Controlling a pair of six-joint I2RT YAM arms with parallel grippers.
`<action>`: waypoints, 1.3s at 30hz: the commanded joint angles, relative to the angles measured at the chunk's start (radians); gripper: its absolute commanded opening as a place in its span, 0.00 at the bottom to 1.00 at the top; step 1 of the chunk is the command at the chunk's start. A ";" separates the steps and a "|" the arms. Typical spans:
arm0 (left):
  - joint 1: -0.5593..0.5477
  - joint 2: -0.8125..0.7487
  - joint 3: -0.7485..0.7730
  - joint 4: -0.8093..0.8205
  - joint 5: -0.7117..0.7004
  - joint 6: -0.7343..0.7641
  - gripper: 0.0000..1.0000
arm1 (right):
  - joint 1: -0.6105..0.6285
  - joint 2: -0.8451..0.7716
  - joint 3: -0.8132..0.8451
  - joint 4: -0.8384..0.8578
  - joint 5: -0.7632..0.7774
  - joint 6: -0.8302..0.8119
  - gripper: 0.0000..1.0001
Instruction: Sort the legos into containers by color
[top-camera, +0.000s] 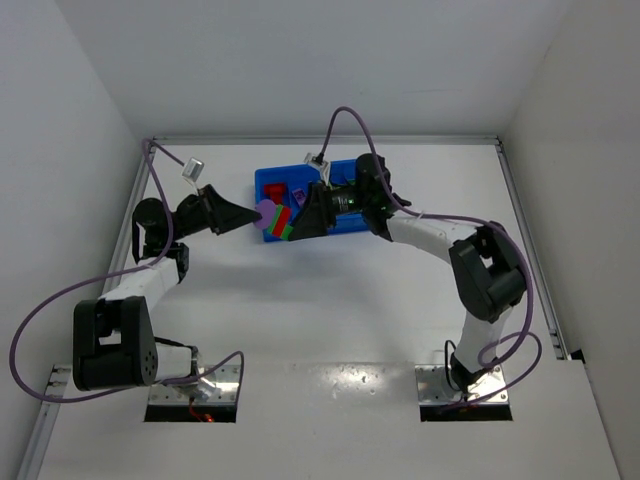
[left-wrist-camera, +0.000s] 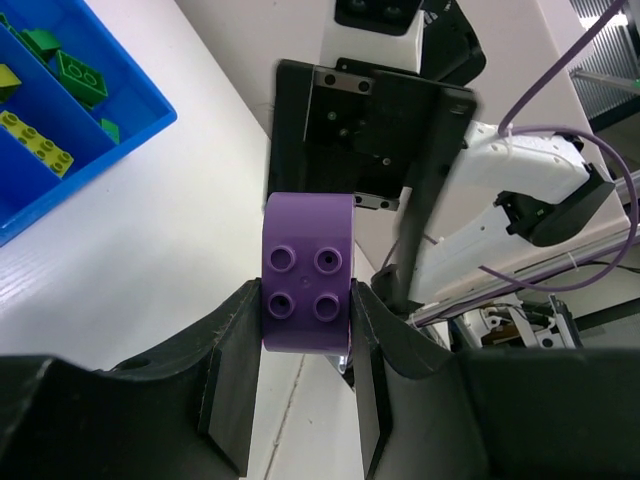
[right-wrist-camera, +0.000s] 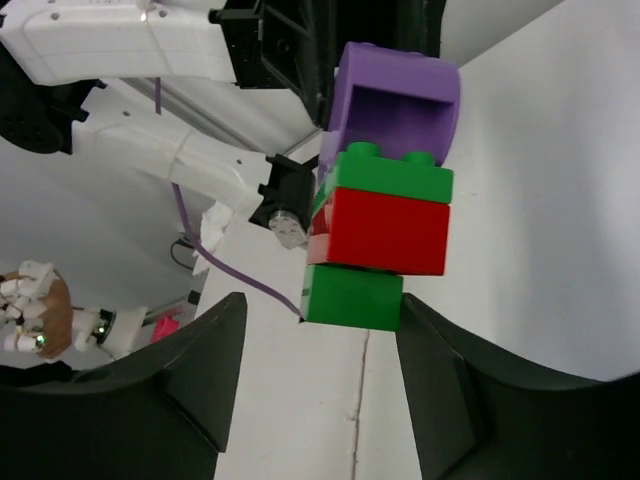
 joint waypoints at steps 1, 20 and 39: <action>-0.009 -0.003 0.034 0.034 0.012 0.017 0.00 | -0.001 0.019 0.045 0.037 -0.023 -0.020 0.58; 0.066 -0.043 0.025 0.002 -0.008 0.059 0.00 | -0.137 -0.214 -0.141 -0.320 -0.027 -0.338 0.00; 0.075 -0.043 0.065 -0.211 -0.047 0.223 0.00 | -0.324 0.117 0.273 -0.770 0.882 -0.788 0.10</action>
